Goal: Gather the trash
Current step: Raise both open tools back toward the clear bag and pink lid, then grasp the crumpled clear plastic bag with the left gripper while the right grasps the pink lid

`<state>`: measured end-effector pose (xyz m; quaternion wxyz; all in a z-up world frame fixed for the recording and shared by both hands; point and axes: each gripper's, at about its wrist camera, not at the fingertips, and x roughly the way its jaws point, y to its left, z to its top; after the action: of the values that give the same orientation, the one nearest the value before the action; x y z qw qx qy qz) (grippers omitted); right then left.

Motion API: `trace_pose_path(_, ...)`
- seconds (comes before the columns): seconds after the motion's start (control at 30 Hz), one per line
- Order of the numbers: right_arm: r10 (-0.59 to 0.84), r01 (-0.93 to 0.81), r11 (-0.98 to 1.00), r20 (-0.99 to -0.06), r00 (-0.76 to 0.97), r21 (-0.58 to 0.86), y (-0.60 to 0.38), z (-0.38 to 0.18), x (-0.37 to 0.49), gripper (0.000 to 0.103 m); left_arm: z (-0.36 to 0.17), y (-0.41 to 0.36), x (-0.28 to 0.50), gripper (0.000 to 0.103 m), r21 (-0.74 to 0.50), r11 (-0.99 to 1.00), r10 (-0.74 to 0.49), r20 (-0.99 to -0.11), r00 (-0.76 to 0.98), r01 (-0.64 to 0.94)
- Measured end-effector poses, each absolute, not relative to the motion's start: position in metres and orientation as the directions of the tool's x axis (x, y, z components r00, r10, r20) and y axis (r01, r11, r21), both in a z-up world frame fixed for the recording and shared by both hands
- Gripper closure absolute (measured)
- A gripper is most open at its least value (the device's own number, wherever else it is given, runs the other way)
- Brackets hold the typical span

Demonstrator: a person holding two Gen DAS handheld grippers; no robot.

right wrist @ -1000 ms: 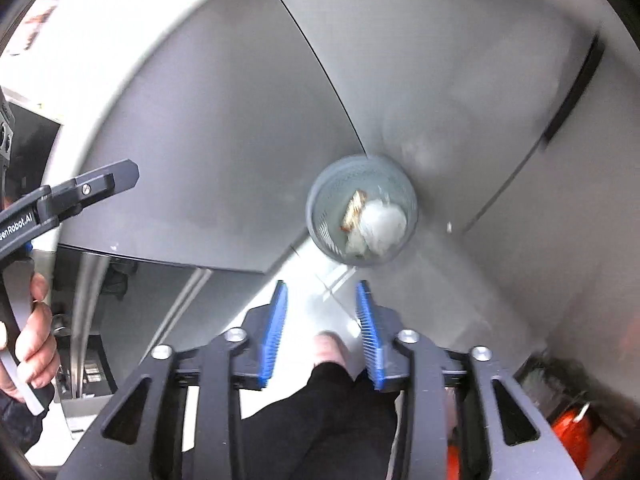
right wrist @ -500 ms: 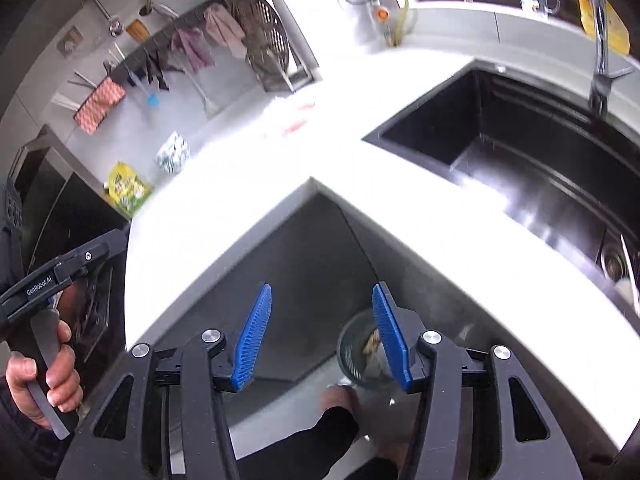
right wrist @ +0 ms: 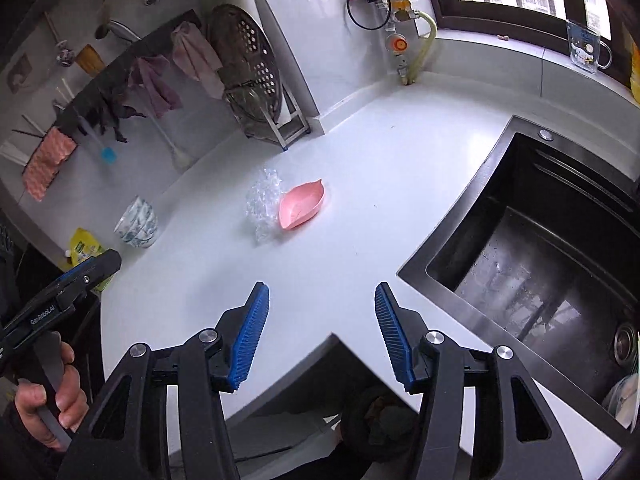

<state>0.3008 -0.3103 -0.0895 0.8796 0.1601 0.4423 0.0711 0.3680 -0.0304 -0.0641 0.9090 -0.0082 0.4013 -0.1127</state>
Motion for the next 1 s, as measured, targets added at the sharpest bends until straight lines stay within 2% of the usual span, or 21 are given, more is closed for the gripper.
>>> trace_pose_path(0.27, 0.235, 0.100, 0.935, -0.803, 0.547, 0.342, -0.279, -0.127, 0.404, 0.050, -0.102, -0.027, 0.466, 0.011, -0.107, 0.965, -0.231, -0.776, 0.587, 0.238)
trace_pose_path(0.5, 0.204, 0.124, 0.947, -0.854, 0.478, 0.295, -0.262, -0.167, 0.469, 0.050, -0.127, -0.027, 0.506, 0.011, -0.117, 0.970, -0.217, -0.809, 0.547, 0.212)
trace_pose_path(0.73, 0.165, 0.168, 0.951, -0.887, 0.432, 0.259, -0.262, -0.191, 0.498, 0.050, -0.144, -0.030, 0.523, 0.011, -0.116, 0.969, -0.217, -0.822, 0.526, 0.219)
trace_pose_path(1.0, 0.154, 0.139, 0.964, -0.903, 0.401, 0.227, -0.248, -0.206, 0.516, 0.074, -0.162, -0.036, 0.534, 0.011, -0.129, 0.966, -0.226, -0.840, 0.494, 0.224)
